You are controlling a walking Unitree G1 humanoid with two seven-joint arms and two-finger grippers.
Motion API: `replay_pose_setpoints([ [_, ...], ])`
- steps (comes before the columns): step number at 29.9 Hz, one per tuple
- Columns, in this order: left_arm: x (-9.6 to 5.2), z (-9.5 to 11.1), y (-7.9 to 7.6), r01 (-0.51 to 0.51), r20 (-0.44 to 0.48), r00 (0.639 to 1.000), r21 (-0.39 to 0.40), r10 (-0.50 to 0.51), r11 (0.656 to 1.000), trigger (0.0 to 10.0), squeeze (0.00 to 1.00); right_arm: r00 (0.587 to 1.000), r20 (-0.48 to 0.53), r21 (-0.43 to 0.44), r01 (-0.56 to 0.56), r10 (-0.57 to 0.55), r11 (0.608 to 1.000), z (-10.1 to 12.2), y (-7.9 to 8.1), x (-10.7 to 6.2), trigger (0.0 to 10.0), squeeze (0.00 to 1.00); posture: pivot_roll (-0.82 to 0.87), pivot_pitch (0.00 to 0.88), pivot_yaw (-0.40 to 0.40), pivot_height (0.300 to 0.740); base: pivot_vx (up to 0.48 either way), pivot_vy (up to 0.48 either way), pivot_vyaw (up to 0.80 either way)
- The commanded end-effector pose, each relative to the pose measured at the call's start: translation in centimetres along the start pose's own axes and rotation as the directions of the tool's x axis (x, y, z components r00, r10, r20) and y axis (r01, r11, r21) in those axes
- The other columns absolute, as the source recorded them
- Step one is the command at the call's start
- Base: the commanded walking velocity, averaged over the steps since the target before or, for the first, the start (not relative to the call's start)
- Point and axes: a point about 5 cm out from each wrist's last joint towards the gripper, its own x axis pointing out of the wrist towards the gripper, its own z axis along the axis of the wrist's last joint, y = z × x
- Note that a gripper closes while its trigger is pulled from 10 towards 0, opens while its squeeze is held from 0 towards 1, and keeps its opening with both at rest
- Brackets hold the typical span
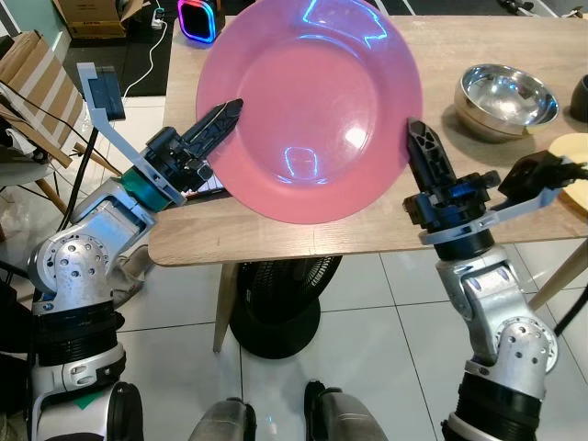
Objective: Setting the table
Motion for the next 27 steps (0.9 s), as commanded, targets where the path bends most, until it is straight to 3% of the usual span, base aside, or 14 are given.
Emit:
replay_pose_setpoints([
  [1, 0.3, -0.7, -0.4, 0.020, -0.033, 0.999, -0.027, -0.021, 0.999, 10.0, 0.00, 0.999, -0.025, -0.037, 0.023, -0.024, 0.999, -0.5, 0.0, 0.0, 10.0, 0.29, 0.04, 0.079, 0.014, 0.740, 0.000, 0.000, 0.00],
  [2, 0.3, -0.6, -0.3, 0.013, -0.023, 1.000, -0.033, -0.014, 0.999, 10.0, 0.00, 1.000, -0.015, -0.044, 0.024, -0.025, 0.999, -0.3, -0.1, -0.1, 10.0, 1.00, 0.04, 0.071, 0.016, 0.740, 0.000, 0.000, 0.00],
  [9, 0.4, -0.3, -0.3, 0.014, 0.011, 1.000, -0.044, -0.014, 0.999, 10.0, 0.00, 0.999, 0.004, -0.109, 0.052, -0.052, 0.993, 0.6, -0.6, -0.7, 10.0, 1.00, 0.04, 0.068, 0.014, 0.740, 0.000, 0.000, 0.00],
  [10, 0.4, -0.2, -0.2, 0.009, 0.019, 1.000, -0.040, -0.008, 0.999, 10.0, 0.00, 0.997, 0.020, -0.127, 0.075, -0.073, 0.989, 1.1, -0.9, -1.0, 10.0, 0.71, 0.04, 0.068, 0.013, 0.740, 0.000, 0.000, 0.00],
  [11, 0.4, -0.2, -0.2, 0.009, 0.019, 1.000, -0.040, -0.008, 0.999, 10.0, 0.00, 0.997, 0.020, -0.127, 0.075, -0.073, 0.989, 1.1, -0.9, -1.0, 10.0, 0.71, 0.04, 0.068, 0.013, 0.740, 0.000, 0.000, 0.00],
  [12, 0.3, -0.1, -0.1, -0.007, 0.027, 1.000, -0.028, 0.008, 1.000, 10.0, 0.00, 0.995, 0.040, -0.140, 0.094, -0.090, 0.986, 2.0, -1.3, -1.6, 10.0, 0.00, 0.04, 0.067, 0.014, 0.740, 0.000, 0.000, 0.00],
  [16, 0.1, 0.0, 0.0, -0.029, 0.035, 0.999, -0.004, 0.029, 1.000, 10.0, 0.00, 0.992, 0.071, -0.131, 0.109, -0.100, 0.985, 3.4, -1.6, -3.3, 10.0, 0.00, 0.03, 0.069, 0.014, 0.740, 0.000, 0.000, 0.00],
  [18, 0.1, 0.0, 0.0, -0.029, 0.035, 0.999, -0.004, 0.029, 1.000, 10.0, 0.00, 0.992, 0.071, -0.131, 0.109, -0.100, 0.985, 3.4, -1.6, -3.3, 10.0, 0.00, 0.03, 0.069, 0.014, 0.740, 0.000, 0.000, 0.00],
  [20, 0.0, 0.0, 0.1, -0.042, 0.039, 0.998, 0.003, 0.042, 0.999, 10.0, 0.00, 0.988, 0.089, -0.144, 0.139, -0.127, 0.980, 4.0, -2.0, -4.2, 10.0, 0.00, 0.03, 0.070, 0.016, 0.740, 0.000, 0.000, 0.00],
  [21, -0.2, 0.0, 0.3, -0.073, 0.041, 0.997, 0.024, 0.072, 0.997, 10.0, 0.00, 0.973, 0.116, -0.197, 0.221, -0.201, 0.955, 4.7, -2.9, -5.1, 10.0, 0.00, 0.02, 0.073, 0.017, 0.740, 0.000, 0.000, 0.00],
  [23, -0.2, 0.0, 0.3, -0.073, 0.041, 0.997, 0.024, 0.072, 0.997, 10.0, 0.00, 0.973, 0.116, -0.197, 0.221, -0.201, 0.955, 4.7, -2.9, -5.1, 10.0, 0.00, 0.02, 0.073, 0.017, 0.740, 0.000, 0.000, 0.00],
  [24, -0.3, -0.2, 0.8, -0.138, 0.028, 0.990, 0.073, 0.137, 0.988, 10.0, 0.00, 0.945, 0.147, -0.283, 0.324, -0.293, 0.903, 5.2, -3.8, -5.8, 10.0, 0.00, 0.02, 0.075, 0.018, 0.740, 0.000, 0.000, 0.00],
  [26, -0.3, -0.2, 0.8, -0.138, 0.028, 0.990, 0.073, 0.137, 0.988, 10.0, 0.00, 0.945, 0.147, -0.283, 0.324, -0.293, 0.903, 5.2, -3.8, -5.8, 10.0, 0.00, 0.02, 0.075, 0.018, 0.740, 0.000, 0.000, 0.00],
  [27, -0.4, -1.3, 1.0, -0.216, -0.023, 0.974, 0.219, 0.226, 0.951, 10.0, 0.00, 0.885, 0.211, -0.493, 0.463, -0.415, 0.737, 5.3, -4.6, -6.1, 10.0, 0.00, 0.01, 0.079, 0.019, 0.740, 0.000, 0.000, 0.00],
])
